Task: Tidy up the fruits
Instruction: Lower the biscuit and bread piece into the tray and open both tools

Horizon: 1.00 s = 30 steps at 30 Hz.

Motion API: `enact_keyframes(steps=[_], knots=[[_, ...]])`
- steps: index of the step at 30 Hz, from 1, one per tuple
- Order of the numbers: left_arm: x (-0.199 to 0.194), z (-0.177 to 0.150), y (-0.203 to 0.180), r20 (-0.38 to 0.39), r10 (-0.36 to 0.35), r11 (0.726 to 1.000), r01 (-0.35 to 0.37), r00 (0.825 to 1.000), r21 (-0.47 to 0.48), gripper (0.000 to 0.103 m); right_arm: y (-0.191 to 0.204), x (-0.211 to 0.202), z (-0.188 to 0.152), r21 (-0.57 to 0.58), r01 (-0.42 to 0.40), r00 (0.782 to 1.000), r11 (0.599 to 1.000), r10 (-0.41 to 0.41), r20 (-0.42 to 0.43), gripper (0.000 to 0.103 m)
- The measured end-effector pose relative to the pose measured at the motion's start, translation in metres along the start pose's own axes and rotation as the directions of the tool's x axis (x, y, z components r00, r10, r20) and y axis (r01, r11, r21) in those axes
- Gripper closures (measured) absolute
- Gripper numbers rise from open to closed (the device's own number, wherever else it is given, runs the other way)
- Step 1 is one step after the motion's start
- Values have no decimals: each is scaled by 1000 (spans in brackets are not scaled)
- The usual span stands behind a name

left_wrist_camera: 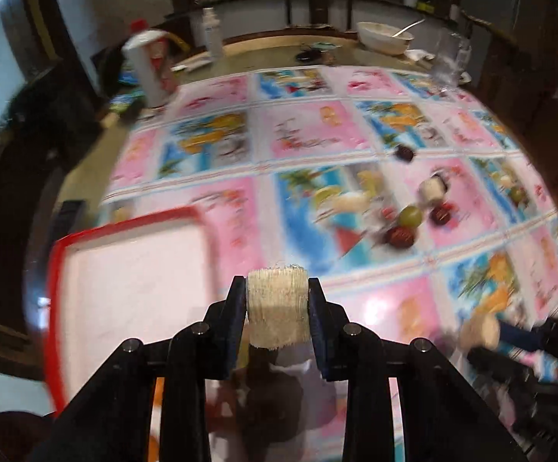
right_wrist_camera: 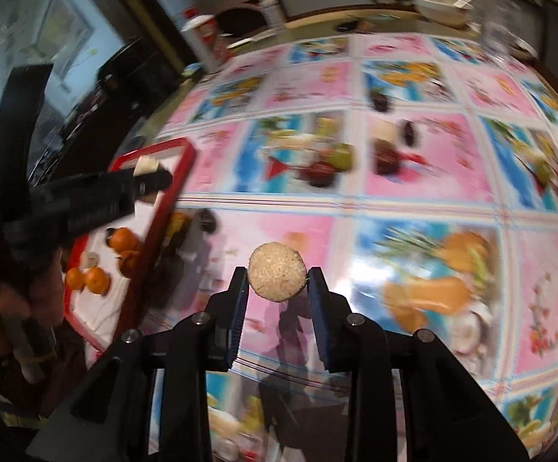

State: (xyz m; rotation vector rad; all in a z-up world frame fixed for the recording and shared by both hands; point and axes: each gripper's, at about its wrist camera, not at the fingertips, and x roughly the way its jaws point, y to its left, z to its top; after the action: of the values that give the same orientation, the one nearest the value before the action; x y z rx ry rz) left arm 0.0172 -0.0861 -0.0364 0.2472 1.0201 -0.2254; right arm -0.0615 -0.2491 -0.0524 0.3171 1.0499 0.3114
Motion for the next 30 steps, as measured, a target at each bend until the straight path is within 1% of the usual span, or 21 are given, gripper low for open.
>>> enact_keyframes(steps=[6,14,22,30], knots=[[-15,-28,51,-23,95,993,-96,995,-67,73,59,24,11,-116,-60,998,991,56,-39,70],[-26,-58,113,-42,151,974,-156,988,-164,73,135,66,20,-249,-123,989,961,99,-106,70],[-19,-81,148,-83,164,960,-178,983,-216,73,178,107,21,-302,-146,982,942,100,-163,70],[-8,-99,162,-124,151,958,-176,981,-227,73,199,118,22,-335,-148,983,931,100,-157,70]])
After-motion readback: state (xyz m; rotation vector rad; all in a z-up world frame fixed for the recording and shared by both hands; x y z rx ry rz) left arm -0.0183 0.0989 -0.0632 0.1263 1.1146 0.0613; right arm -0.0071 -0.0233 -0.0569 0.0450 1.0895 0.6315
